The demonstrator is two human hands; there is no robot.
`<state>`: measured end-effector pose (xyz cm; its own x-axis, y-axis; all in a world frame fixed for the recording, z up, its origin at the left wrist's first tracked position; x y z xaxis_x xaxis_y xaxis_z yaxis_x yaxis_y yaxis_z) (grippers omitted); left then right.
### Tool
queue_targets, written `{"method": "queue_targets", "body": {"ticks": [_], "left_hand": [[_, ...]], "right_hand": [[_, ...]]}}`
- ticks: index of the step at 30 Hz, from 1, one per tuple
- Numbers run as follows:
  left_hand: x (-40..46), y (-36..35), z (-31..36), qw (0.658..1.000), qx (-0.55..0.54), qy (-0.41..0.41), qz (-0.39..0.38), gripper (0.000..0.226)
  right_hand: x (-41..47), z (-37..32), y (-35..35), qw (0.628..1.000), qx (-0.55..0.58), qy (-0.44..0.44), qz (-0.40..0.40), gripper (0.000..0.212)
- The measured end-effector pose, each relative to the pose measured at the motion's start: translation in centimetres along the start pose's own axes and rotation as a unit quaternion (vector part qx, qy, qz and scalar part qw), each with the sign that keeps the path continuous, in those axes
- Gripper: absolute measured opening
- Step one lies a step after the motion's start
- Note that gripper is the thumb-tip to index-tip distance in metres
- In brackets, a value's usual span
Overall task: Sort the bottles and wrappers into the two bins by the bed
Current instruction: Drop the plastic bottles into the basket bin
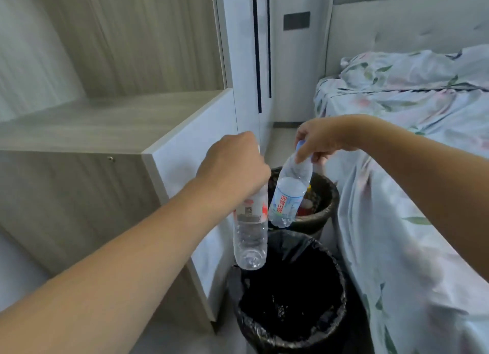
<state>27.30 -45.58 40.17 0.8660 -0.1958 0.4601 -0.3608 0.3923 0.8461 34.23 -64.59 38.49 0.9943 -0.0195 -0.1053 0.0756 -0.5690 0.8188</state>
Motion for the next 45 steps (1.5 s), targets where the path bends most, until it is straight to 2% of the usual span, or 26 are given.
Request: {"method": "queue_targets", "body": {"ticks": [4, 7, 11, 14, 22, 26, 29, 33, 40, 45], "left_hand": [[4.9, -3.0, 0.3, 0.995, -0.039, 0.016, 0.095, 0.021], [7.5, -6.5, 0.4, 0.993, -0.067, 0.033, 0.097, 0.025], [10.2, -12.4, 1.2, 0.996, -0.07, 0.024, 0.042, 0.031], [11.9, -16.9, 1.0, 0.999, -0.049, 0.021, -0.002, 0.027], [15.1, -27.1, -2.1, 0.989, -0.007, 0.086, -0.123, 0.016], [15.4, -31.3, -3.6, 0.979, 0.008, 0.081, -0.185, 0.022], [15.4, -33.2, -4.4, 0.976, 0.019, 0.071, -0.203, 0.02], [15.6, -34.8, -4.6, 0.976, 0.042, 0.04, -0.21, 0.018], [14.3, -37.5, -5.2, 0.969, 0.071, 0.009, -0.238, 0.023], [12.8, -39.2, -6.1, 0.959, 0.091, 0.01, -0.268, 0.024]], "right_hand": [[3.5, 3.3, 0.7, 0.995, -0.035, 0.019, 0.091, 0.027], [5.5, 5.1, -1.3, 0.989, -0.079, 0.043, 0.114, 0.027], [8.7, 8.7, -4.2, 0.985, -0.121, 0.054, 0.11, 0.027], [10.7, 11.5, -6.0, 0.987, -0.138, 0.042, 0.077, 0.026], [14.5, 15.6, -8.2, 0.986, -0.155, 0.015, 0.054, 0.024], [14.9, 16.5, -9.2, 0.986, -0.166, -0.007, 0.016, 0.023], [15.0, 16.6, -9.7, 0.982, -0.191, 0.007, 0.0, 0.02], [15.3, 17.1, -10.9, 0.969, -0.247, 0.0, -0.005, 0.003], [14.3, 17.6, -12.2, 0.947, -0.32, -0.012, -0.025, 0.027], [14.6, 18.2, -12.8, 0.941, -0.336, -0.02, -0.037, 0.036]]}}
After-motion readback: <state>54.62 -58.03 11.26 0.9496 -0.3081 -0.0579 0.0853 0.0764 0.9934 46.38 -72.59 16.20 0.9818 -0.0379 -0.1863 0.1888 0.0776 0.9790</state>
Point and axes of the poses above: each hand's wrist, its own x-axis towards the middle knuckle, its own y-axis out of the back of the hand, z = x × y, the point moved 4 cm from there along x, towards the middle knuckle, and after that the axes turned 8 degrees about z, right-handed, at the moved point
